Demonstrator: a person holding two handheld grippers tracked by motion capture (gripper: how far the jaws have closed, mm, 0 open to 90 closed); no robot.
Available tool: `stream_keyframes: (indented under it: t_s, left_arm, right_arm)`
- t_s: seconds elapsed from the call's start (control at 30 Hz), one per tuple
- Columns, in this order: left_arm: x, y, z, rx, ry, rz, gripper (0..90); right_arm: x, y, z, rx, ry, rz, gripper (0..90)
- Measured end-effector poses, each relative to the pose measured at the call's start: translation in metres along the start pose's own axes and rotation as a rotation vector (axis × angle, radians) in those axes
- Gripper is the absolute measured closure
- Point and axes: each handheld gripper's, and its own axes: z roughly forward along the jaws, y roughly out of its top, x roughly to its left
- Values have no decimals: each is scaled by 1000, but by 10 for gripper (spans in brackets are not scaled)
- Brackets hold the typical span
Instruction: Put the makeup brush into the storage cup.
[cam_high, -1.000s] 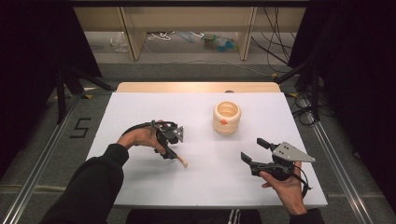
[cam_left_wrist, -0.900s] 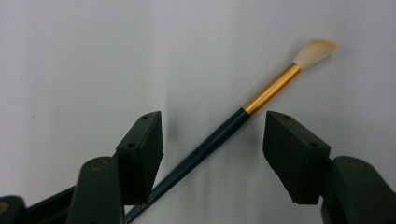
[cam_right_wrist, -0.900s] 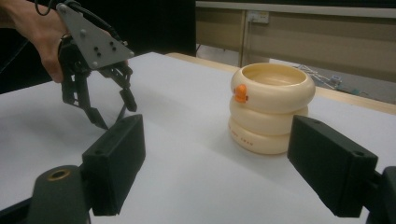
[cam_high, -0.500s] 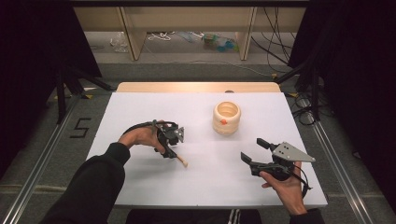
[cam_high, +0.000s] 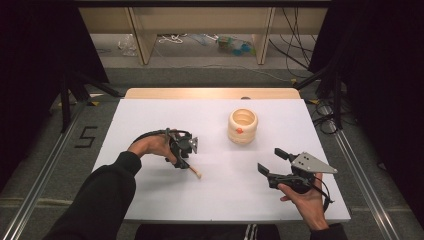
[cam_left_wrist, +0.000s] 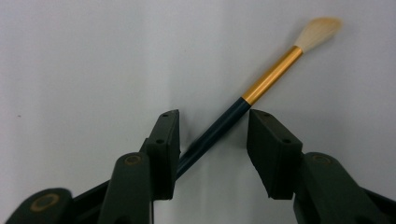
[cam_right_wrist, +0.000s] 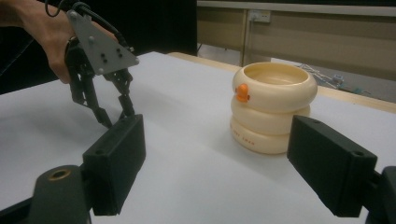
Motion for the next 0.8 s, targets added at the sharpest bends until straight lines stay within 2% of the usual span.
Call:
stream_keyframes:
  t_s: [0.37, 0.5, 0.8]
  left_arm:
    - [0, 1, 0, 15, -35, -9, 672]
    - [-1, 2, 0, 27, -38, -26, 692]
    - [-1, 4, 0, 47, -34, -32, 747]
  right_arm:
    - [0, 0, 0, 5, -1, -4, 205]
    - [0, 0, 0, 4, 1, -5, 206]
    - [0, 0, 0, 4, 3, -6, 206]
